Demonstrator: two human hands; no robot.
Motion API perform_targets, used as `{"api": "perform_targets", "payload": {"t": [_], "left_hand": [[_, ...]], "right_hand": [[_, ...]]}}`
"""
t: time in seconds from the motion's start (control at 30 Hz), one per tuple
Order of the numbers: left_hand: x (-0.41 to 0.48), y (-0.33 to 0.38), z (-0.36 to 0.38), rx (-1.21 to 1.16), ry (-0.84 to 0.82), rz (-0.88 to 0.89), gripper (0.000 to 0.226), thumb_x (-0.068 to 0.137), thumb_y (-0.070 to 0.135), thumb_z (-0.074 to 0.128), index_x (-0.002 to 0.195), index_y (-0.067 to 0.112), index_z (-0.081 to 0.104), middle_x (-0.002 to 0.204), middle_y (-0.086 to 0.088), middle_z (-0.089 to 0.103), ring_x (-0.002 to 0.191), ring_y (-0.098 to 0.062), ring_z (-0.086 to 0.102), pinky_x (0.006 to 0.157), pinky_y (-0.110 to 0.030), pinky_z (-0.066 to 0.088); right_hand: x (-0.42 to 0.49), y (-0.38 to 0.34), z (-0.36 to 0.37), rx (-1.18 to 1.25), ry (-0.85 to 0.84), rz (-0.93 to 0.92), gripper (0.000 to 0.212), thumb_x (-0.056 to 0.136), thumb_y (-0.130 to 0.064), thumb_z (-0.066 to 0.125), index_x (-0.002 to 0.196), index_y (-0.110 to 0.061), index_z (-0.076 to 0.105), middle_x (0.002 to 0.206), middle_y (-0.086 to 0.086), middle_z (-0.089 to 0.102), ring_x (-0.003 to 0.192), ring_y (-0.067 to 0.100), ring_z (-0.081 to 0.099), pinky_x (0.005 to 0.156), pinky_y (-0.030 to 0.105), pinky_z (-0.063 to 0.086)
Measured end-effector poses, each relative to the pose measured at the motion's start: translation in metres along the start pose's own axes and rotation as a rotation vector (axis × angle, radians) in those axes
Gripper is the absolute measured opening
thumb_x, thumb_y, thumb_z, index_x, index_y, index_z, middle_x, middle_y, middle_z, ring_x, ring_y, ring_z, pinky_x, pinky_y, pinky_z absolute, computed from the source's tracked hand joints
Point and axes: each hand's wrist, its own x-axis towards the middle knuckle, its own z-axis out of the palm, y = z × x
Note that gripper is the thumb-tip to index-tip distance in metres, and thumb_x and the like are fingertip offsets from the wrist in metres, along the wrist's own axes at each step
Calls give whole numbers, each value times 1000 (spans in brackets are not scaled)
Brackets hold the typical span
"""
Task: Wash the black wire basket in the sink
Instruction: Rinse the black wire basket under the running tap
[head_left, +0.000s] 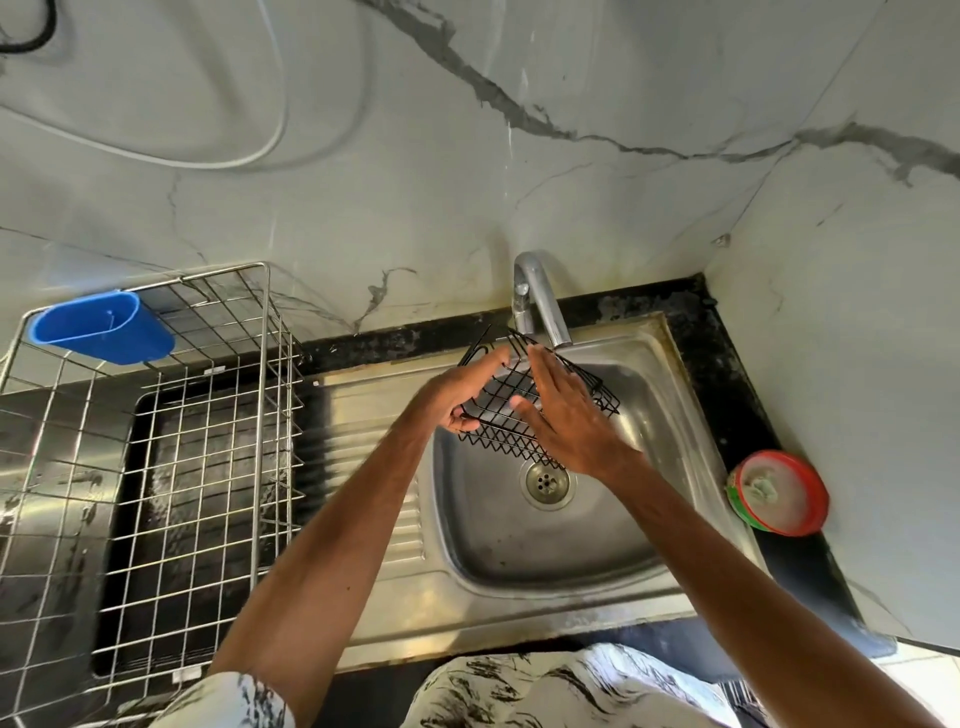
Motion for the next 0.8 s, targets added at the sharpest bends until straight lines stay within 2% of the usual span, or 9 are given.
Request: {"api": "perform_targets", "payload": {"t": [0.1, 0.2, 0.33, 0.47, 0.57, 0.63, 0.7, 0.77, 0.8], "left_hand": [[-2, -3, -10, -26, 14, 2, 67, 94, 76, 40, 139, 27, 52, 138, -9, 45, 117, -25, 50, 66, -28, 54], [-3, -4, -13, -37, 23, 22, 62, 94, 72, 44, 135, 27, 54, 134, -8, 46, 108, -21, 52, 67, -28, 55], [-5, -7, -15, -70, 40, 23, 59, 91, 70, 47, 131, 26, 56, 132, -10, 49, 106, -22, 54, 67, -30, 57], [-10, -14, -20, -105, 38, 12, 60, 92, 70, 46, 133, 27, 54, 132, -9, 48, 99, -21, 53, 58, -26, 57], [-14, -23, -24, -100, 57, 22, 57, 94, 71, 45, 131, 29, 54, 135, -11, 48, 103, -22, 55, 60, -28, 57], [-16, -28, -24, -91, 55, 39, 56, 97, 73, 40, 131, 31, 54, 139, -11, 46, 111, -24, 53, 62, -29, 57], [-17, -31, -20, -77, 52, 75, 59, 99, 75, 31, 133, 34, 55, 144, -10, 42, 117, -22, 49, 62, -29, 58], [-21, -32, -18, -86, 57, 90, 60, 99, 74, 31, 135, 34, 56, 148, -9, 41, 120, -20, 48, 62, -29, 59], [-22, -33, -18, -99, 60, 84, 57, 100, 73, 33, 133, 34, 57, 147, -9, 42, 120, -20, 49, 62, -29, 60]], "right_hand": [[-4, 11, 1, 6, -18, 3, 76, 99, -69, 10, 159, -29, -13, 169, -3, -12, 155, 14, -9, 125, 54, 10], [-4, 18, -2, 16, -40, 24, 76, 99, -68, 11, 160, -28, -11, 169, -4, -9, 155, 14, -4, 125, 55, 11], [-3, 20, -3, 25, -47, 82, 70, 105, -57, 19, 160, -25, -10, 168, -5, -10, 155, 12, -6, 125, 48, 4], [-3, 34, -5, 124, -32, 204, 68, 105, -58, 20, 161, -27, -2, 169, -6, -3, 155, 13, -1, 125, 48, 7], [0, 36, -11, 172, -62, 361, 68, 104, -59, 23, 159, -21, 16, 168, 7, 13, 154, 29, 13, 122, 51, 17], [3, 20, -14, 191, -53, 364, 61, 102, -62, 23, 146, -20, 33, 157, 13, 31, 147, 39, 27, 116, 54, 26], [9, -5, -10, 176, -86, 277, 76, 99, -69, 20, 154, -16, 22, 164, 11, 19, 152, 40, 13, 121, 57, 15], [13, -29, -5, 126, -138, 181, 85, 100, -69, 17, 161, -13, -2, 168, 9, -5, 154, 29, -8, 124, 53, 0], [15, -35, -5, 113, -150, 148, 85, 100, -67, 17, 160, -11, -6, 168, 10, -9, 154, 26, -10, 125, 51, -2]]}}
